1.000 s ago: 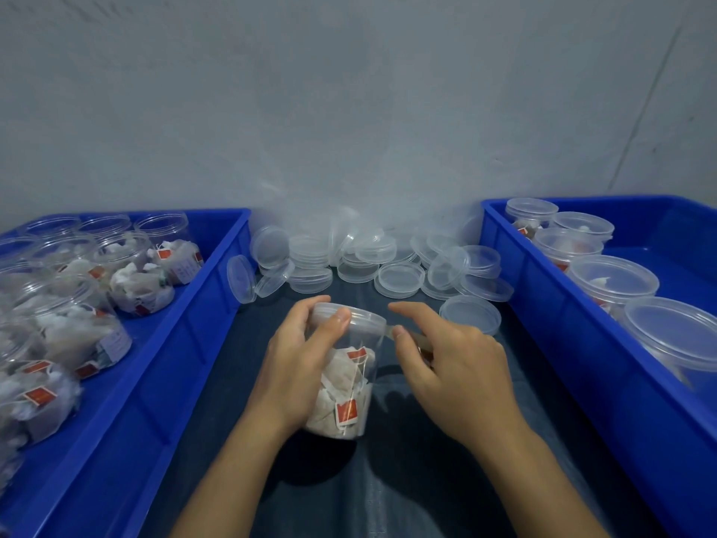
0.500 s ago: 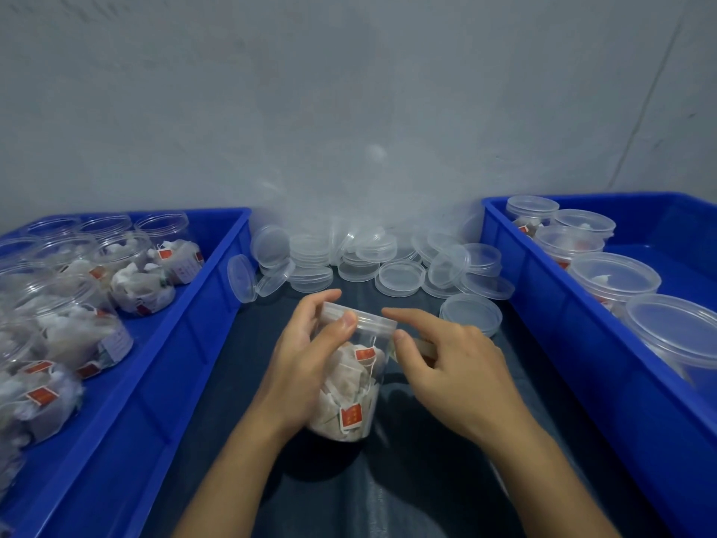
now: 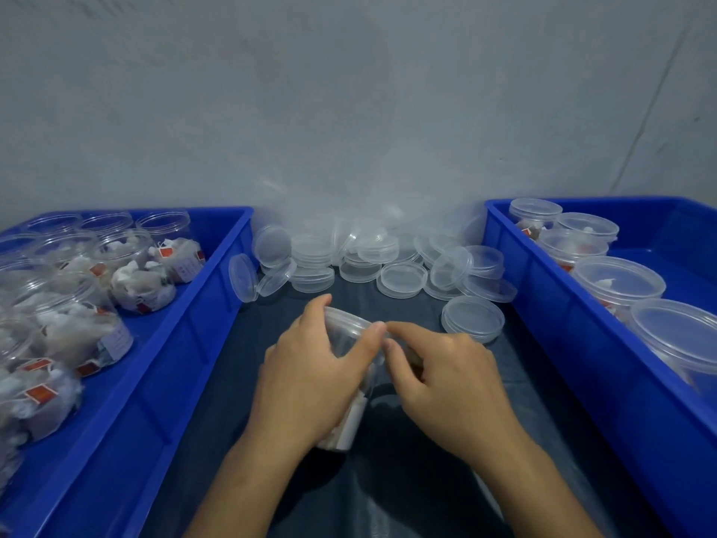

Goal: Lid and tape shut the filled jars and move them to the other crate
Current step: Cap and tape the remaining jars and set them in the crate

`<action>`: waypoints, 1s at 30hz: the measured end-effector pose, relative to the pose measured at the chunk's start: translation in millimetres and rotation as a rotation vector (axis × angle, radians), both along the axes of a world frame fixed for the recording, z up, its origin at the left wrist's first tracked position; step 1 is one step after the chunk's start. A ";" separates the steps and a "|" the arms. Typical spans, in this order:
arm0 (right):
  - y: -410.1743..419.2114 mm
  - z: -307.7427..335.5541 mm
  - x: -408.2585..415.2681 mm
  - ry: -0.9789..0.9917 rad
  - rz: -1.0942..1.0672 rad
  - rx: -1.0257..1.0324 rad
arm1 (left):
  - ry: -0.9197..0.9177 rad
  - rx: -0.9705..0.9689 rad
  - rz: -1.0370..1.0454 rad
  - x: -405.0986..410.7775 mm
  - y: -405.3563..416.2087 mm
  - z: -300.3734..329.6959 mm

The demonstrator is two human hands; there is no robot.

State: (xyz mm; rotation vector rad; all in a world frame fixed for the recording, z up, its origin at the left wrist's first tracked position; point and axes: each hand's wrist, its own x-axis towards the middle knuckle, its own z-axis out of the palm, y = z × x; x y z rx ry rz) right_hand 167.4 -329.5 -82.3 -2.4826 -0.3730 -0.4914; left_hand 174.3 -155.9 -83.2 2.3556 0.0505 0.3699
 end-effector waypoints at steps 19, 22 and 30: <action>-15.4 -2.8 11.5 -0.040 0.011 0.027 | 0.042 -0.700 -0.143 14.7 19.9 -0.7; -16.6 -3.4 11.5 -0.008 0.008 0.039 | 0.068 -0.741 -0.171 14.1 20.5 -0.8; -12.2 -4.2 10.3 -0.029 -0.021 0.008 | 0.106 -0.833 -0.288 13.8 20.1 -2.6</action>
